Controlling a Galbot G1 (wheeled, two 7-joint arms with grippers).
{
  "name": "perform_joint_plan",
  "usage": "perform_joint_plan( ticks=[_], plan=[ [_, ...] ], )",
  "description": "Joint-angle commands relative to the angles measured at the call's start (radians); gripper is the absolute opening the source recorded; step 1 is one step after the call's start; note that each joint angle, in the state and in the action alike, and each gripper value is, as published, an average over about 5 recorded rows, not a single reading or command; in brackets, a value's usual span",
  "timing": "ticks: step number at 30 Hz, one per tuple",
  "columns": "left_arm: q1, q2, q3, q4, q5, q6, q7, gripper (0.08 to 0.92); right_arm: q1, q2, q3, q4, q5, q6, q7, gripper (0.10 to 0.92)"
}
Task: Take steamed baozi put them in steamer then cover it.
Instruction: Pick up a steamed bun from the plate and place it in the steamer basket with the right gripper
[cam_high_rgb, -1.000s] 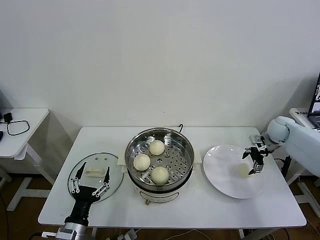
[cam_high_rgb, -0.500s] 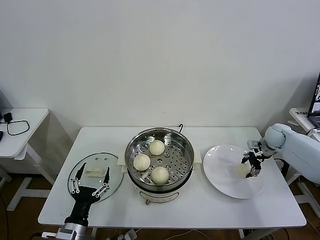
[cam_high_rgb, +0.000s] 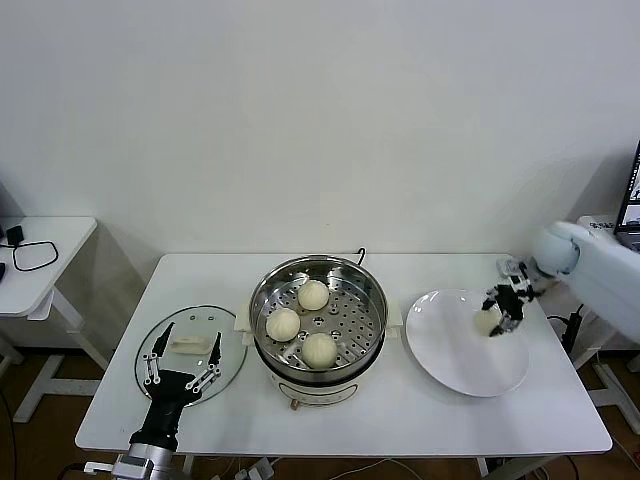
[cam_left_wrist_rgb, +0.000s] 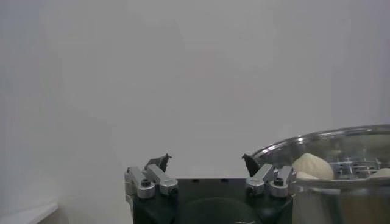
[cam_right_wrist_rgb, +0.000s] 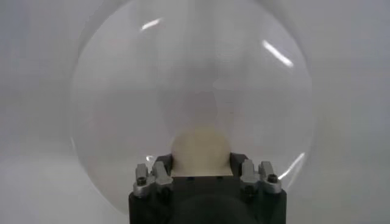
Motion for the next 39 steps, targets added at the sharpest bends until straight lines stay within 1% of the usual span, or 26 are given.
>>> perform_joint_plan(
  ticks=[1, 6, 10, 15, 18, 25, 32, 39],
  plan=[
    [-0.002, 0.003, 0.004, 0.005, 0.002, -0.006, -0.003, 0.823, 0.476, 0.062, -0.321, 0.238, 0.354, -0.13, -0.076, 0.645],
    [-0.002, 0.002, 0.011, 0.002, 0.01, -0.011, -0.005, 0.823, 0.593, 0.189, -0.399, 0.342, 0.51, -0.202, -0.039, 0.645],
    [-0.005, 0.001, 0.017, 0.0, 0.011, -0.013, -0.006, 0.823, 0.626, 0.295, -0.418, 0.388, 0.57, -0.231, -0.006, 0.642],
    [-0.009, -0.001, 0.022, 0.002, 0.012, -0.015, -0.006, 0.823, 0.609, 0.406, -0.445, 0.396, 0.616, -0.249, 0.043, 0.636],
    [-0.013, -0.002, 0.025, 0.009, 0.012, -0.018, -0.005, 0.823, 0.574, 0.46, -0.461, 0.375, 0.618, -0.25, 0.073, 0.633],
    [-0.015, -0.003, 0.024, 0.008, 0.009, -0.019, -0.008, 0.823, 0.475, 0.537, -0.499, 0.292, 0.552, -0.254, 0.11, 0.623],
    [-0.018, -0.003, 0.022, 0.012, 0.008, -0.016, -0.011, 0.823, 0.392, 0.561, -0.5, 0.255, 0.518, -0.262, 0.134, 0.611],
    [-0.015, -0.001, 0.014, 0.013, 0.007, -0.016, -0.011, 0.823, 0.358, 0.565, -0.493, 0.237, 0.484, -0.262, 0.126, 0.611]
  ],
)
